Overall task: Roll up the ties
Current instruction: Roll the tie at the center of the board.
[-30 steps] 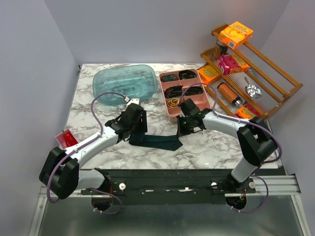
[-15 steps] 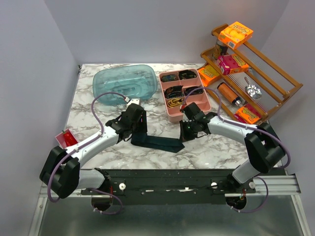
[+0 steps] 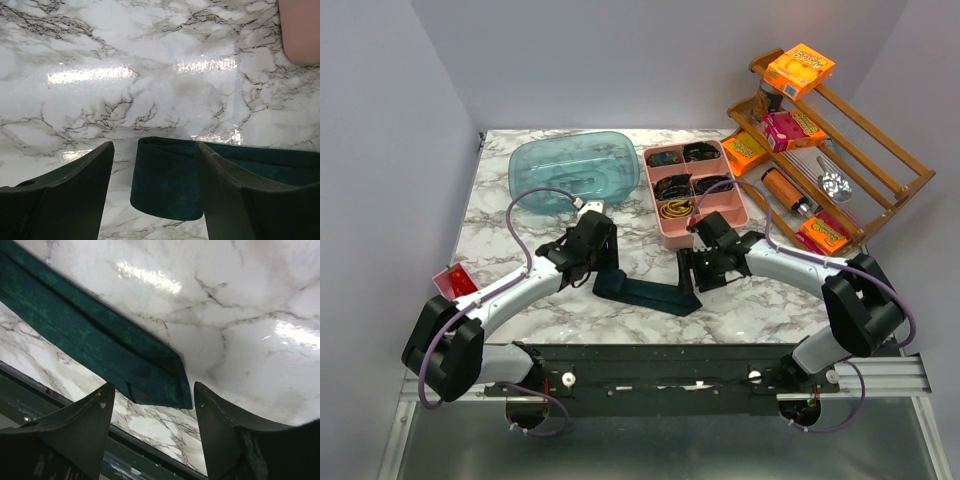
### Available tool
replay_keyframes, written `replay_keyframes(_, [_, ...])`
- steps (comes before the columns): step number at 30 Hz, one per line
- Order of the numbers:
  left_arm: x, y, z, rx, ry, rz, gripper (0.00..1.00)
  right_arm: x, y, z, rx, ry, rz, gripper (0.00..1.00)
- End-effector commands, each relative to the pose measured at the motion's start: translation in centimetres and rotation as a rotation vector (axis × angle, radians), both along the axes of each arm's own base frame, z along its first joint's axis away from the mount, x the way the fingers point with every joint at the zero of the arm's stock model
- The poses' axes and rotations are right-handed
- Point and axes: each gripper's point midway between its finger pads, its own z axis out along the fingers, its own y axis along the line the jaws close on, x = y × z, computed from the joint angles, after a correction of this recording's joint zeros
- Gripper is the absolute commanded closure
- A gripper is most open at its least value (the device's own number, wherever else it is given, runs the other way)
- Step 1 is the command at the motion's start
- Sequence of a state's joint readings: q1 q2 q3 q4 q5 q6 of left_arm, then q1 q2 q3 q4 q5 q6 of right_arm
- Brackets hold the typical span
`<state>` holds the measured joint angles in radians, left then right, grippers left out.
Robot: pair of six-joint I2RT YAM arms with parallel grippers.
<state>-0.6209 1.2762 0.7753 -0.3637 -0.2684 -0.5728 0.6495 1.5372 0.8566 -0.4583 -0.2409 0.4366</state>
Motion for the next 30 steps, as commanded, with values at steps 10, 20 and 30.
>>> replay_keyframes(10, [0.5,1.7,-1.3,-0.028,0.04,0.068,0.25,-1.4,4.0,0.1,-0.088,-0.087,0.211,0.86])
replay_keyframes(20, [1.1,1.8,-1.4,-0.186,0.057,0.065,0.24,-2.5,3.4,-3.5,-0.181,-0.018,0.274,0.9])
replay_keyframes(30, [0.6,1.9,-2.0,-0.294,0.051,0.043,0.23,0.0,2.6,-2.2,-0.278,-0.106,0.268,0.9])
